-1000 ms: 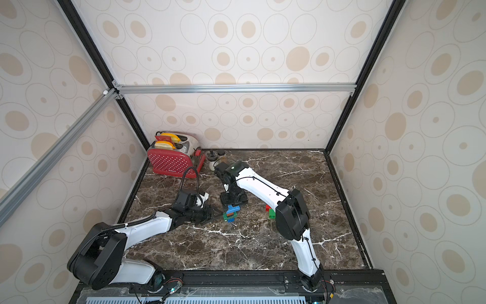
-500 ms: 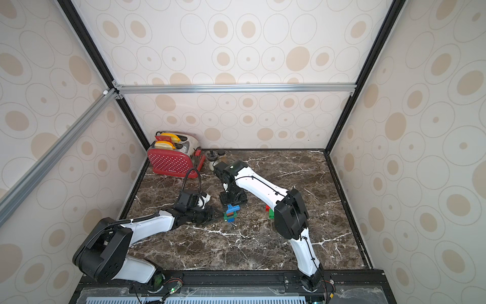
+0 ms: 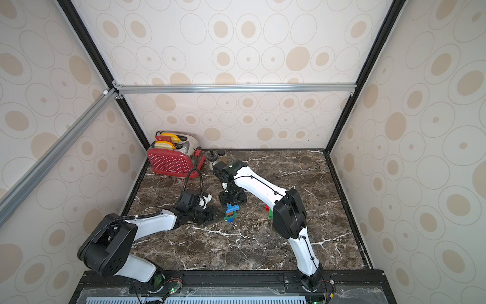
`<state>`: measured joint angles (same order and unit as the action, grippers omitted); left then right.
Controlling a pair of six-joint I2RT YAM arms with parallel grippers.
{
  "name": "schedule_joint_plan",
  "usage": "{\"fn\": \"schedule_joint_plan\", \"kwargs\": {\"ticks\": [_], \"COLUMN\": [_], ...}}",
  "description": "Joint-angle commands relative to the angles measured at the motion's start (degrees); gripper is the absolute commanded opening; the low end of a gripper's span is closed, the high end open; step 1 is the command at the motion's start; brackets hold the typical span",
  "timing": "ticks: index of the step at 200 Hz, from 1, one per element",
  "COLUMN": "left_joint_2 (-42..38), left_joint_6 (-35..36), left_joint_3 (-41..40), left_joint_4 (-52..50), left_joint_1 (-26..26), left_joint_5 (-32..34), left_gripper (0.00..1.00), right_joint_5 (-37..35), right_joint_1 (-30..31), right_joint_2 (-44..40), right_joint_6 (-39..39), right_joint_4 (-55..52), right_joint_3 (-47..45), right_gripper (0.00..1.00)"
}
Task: Assemble the letter f with lego
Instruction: Assemble the lego brick with the lego brick.
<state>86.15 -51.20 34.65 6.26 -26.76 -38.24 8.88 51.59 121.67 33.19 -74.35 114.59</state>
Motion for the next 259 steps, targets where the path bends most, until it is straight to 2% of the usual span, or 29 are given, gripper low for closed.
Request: {"fn": "schedule_joint_plan", "kwargs": {"ticks": [1, 80, 165, 259], "left_joint_2": [0.8, 1.1, 1.1, 0.7], "left_joint_6": [1.2, 1.0, 0.9, 0.7], "left_joint_3": [1.2, 1.0, 0.7, 0.9], "left_joint_4": [0.0, -0.1, -0.1, -0.7], "left_joint_1": [-0.3, -0.3, -0.3, -0.3], "left_joint_5": [0.5, 1.1, 1.5, 2.1], "left_gripper": [0.53, 0.53, 0.53, 0.53], "right_joint_5": [0.5, -4.3, -4.3, -3.9], "right_joint_1": [0.7, 0.5, 0.0, 0.6], "right_joint_2": [2.0, 1.1, 1.4, -1.0], "right_joint_6": [-1.0, -1.8, -2.1, 2.9], "right_joint_4": [-0.9, -3.0, -3.0, 0.6], "right_joint_3": [0.0, -0.6, -1.1, -9.5], "right_gripper": [0.53, 0.52, 0.53, 0.52]}}
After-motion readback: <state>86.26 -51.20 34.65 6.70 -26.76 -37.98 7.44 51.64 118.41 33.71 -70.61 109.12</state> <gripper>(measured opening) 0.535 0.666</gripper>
